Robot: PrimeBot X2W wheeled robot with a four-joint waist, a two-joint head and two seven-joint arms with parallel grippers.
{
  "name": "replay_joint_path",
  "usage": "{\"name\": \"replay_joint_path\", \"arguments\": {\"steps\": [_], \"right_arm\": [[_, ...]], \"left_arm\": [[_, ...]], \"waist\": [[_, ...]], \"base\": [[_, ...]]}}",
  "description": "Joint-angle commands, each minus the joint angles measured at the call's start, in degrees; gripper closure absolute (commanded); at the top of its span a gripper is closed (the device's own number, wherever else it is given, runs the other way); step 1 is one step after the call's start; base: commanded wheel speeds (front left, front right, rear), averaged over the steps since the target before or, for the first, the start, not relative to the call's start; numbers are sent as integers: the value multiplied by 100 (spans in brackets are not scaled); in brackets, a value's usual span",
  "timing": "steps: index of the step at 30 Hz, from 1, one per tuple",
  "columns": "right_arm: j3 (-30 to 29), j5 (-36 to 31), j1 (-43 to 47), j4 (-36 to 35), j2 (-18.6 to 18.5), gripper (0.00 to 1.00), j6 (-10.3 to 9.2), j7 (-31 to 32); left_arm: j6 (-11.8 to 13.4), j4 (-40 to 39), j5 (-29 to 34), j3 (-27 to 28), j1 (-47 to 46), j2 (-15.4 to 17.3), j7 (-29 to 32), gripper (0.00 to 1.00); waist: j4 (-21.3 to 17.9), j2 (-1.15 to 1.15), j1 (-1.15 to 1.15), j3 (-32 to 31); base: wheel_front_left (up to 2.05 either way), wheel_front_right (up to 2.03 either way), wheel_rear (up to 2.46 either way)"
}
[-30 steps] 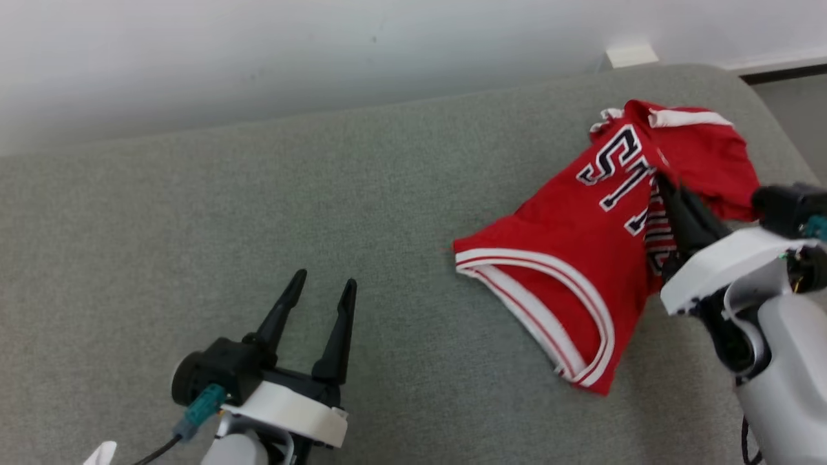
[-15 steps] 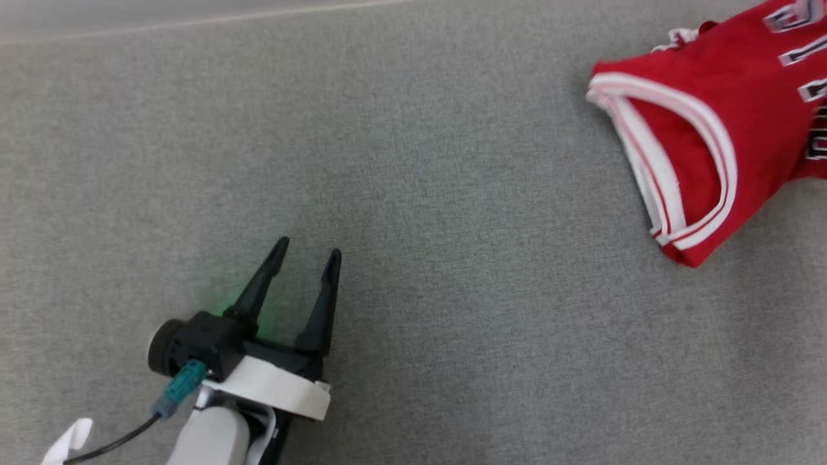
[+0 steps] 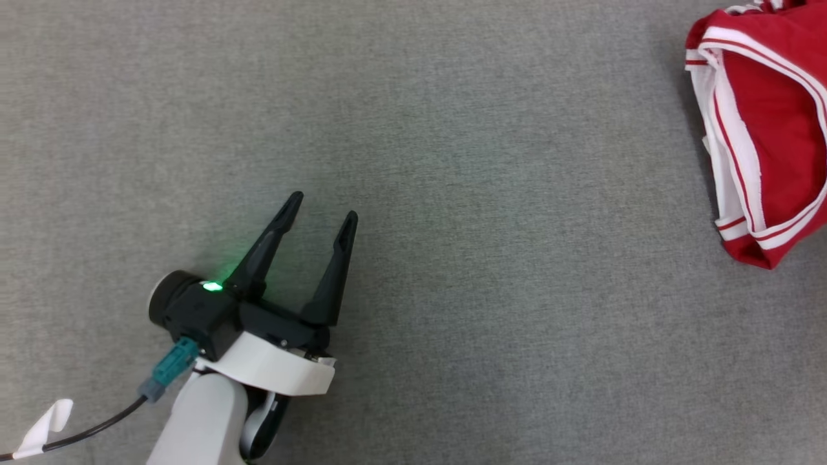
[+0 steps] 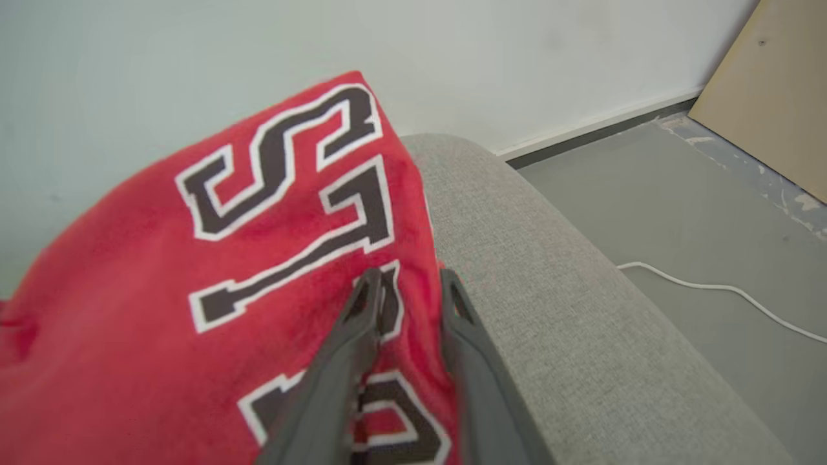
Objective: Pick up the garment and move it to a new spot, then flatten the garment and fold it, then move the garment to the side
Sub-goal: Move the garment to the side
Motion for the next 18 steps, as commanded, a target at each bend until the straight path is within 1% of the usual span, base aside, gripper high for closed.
{"name": "replay_joint_path", "arguments": {"steps": [1, 4, 7, 10, 13, 15, 18], "right_arm": [[-40, -86, -70, 212, -32, 0, -15, -40], [-15, -449, -209, 565, -152, 0, -15, -292], [40, -794, -196, 649, -226, 0, -15, -840], [179, -1025, 23, 509, -73, 0, -15, -1360], [378, -1073, 316, 136, 119, 0, -15, -1619], [567, -1022, 603, -265, 291, 0, -15, -1702], [844, -936, 1180, -987, 451, 0, -15, -1762]], "left_arm": [[15, 228, -79, 99, 99, 56, 35, 0], [15, 156, -102, 147, 140, -24, 28, 0], [13, 77, -151, 257, 206, -127, 21, 0], [13, 50, -212, 458, 358, -204, 20, 0], [13, 56, -217, 636, 552, -244, 20, 0], [14, 66, -211, 777, 693, -276, 20, 0], [27, 88, -192, 974, 899, -312, 20, 0]], "waist": [[73, 0, -1, -70], [158, 0, -1, -283], [252, 0, -1, -641], [324, 0, -1, -1095], [380, 0, -1, -1575], [405, 0, -1, -1864], [445, 0, -1, -2244]], "base": [[0, 0, 0], [0, 0, 0], [0, 0, 0], [0, 0, 0], [0, 0, 0], [0, 0, 0], [0, 0, 0]]}}
